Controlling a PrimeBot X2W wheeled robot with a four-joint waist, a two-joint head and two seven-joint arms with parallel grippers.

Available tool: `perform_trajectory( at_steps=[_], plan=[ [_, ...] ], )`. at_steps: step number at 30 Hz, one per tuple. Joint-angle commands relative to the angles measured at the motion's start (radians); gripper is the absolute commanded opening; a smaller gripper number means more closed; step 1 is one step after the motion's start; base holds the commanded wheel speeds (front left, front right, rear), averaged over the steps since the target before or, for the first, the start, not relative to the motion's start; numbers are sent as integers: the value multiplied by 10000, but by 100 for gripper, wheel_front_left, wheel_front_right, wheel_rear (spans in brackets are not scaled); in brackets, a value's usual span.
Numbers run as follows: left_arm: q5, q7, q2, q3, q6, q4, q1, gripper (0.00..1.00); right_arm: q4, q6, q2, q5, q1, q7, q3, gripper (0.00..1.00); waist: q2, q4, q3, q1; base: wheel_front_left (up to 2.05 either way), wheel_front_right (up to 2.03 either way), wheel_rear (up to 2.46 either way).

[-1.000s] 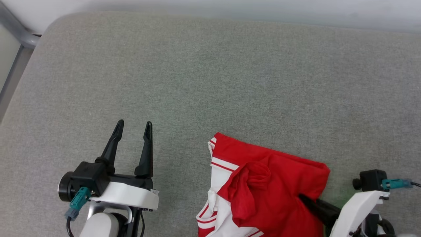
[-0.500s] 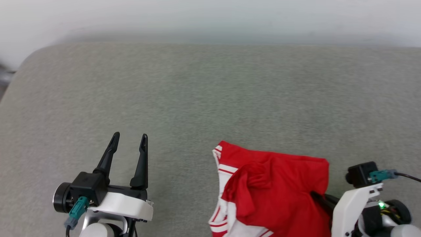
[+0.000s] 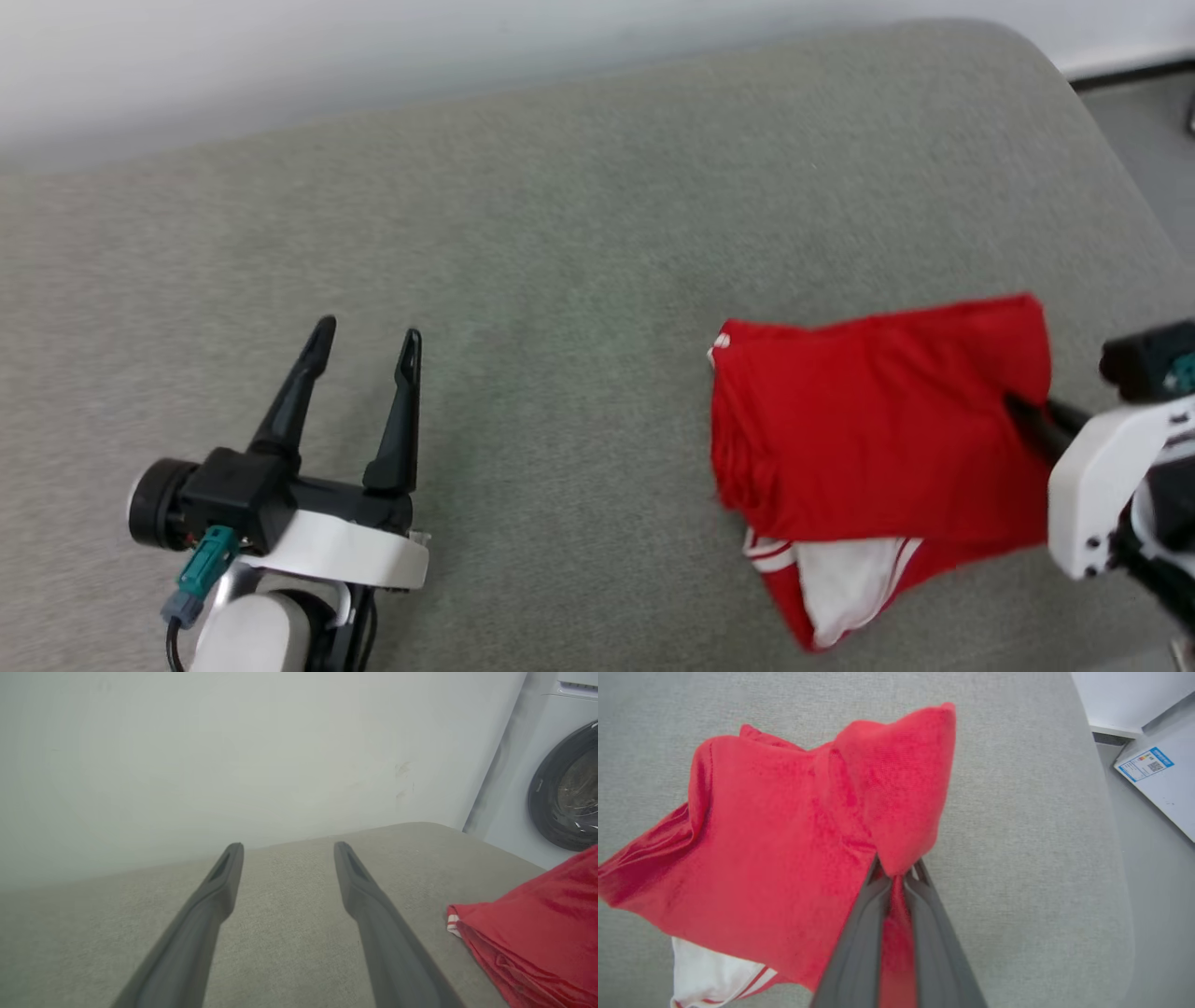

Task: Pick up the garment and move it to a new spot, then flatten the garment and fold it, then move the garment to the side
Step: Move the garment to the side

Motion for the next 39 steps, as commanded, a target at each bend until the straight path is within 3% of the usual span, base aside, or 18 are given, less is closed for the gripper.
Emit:
perform_trajectory(
  at_steps=[1, 8, 13, 14, 20, 21, 22, 23, 24, 32, 39],
  plan=[
    [92, 58, 124, 31, -19, -84, -195, 100, 23, -12, -72, -24, -406, -153, -83, 0, -1, -901, 962, -1, 0, 0, 0],
    [393, 409, 453, -257, -313, -757, -1167, 100, 1408, -15, -293, -512, -1993, -982, -909, 0, -1, -1386, 2371, -1, 0, 0, 0],
    [568, 645, 585, -512, -501, -1201, -1905, 100, 2670, -15, -789, -984, -3105, -1783, -2000, 0, -1, -1166, 3221, -1, 0, 0, 0],
    [645, 745, 650, -653, -597, -1457, -2306, 100, 3496, -15, -826, -1228, -3716, -2154, -2906, 0, -1, -966, 3658, -1, 0, 0, 0],
    [730, 811, 641, -954, -759, -1717, -2956, 100, 4857, -15, -732, -1883, -4520, -2808, -4225, 0, -1, -540, 4293, -1, 0, 0, 0],
    [732, 784, 638, -978, -777, -1707, -3029, 100, 5048, -15, -681, -1989, -4590, -2942, -4310, 4, -1, -487, 4345, -1, 0, 0, 0],
    [724, 748, 637, -999, -768, -1681, -3081, 100, 5177, -15, -694, -2126, -4678, -3111, -4393, 39, -1, -436, 4389, -1, 0, 0, 0],
    [716, 717, 634, -1013, -773, -1631, -3103, 100, 5374, -15, -657, -2173, -4775, -3255, -4568, 82, -1, -385, 4416, -1, 0, 0, 0],
    [698, 687, 620, -1020, -770, -1592, -3120, 100, 5522, -15, -612, -2267, -4824, -3450, -4655, 100, -1, -342, 4428, -1, 0, 0, 0],
    [484, 356, 433, -1066, -663, -992, -2814, 100, 6066, -15, -181, -3533, -4994, -5449, -5684, 100, -1, -20, 3905, -1, 0, 0, 0],
    [199, 42, 83, -963, -403, -257, -2160, 100, 5215, -14, 346, -3496, -4114, -6963, -5358, 100, -1, 382, 2555, -1, 0, 0, 0]
  ],
)
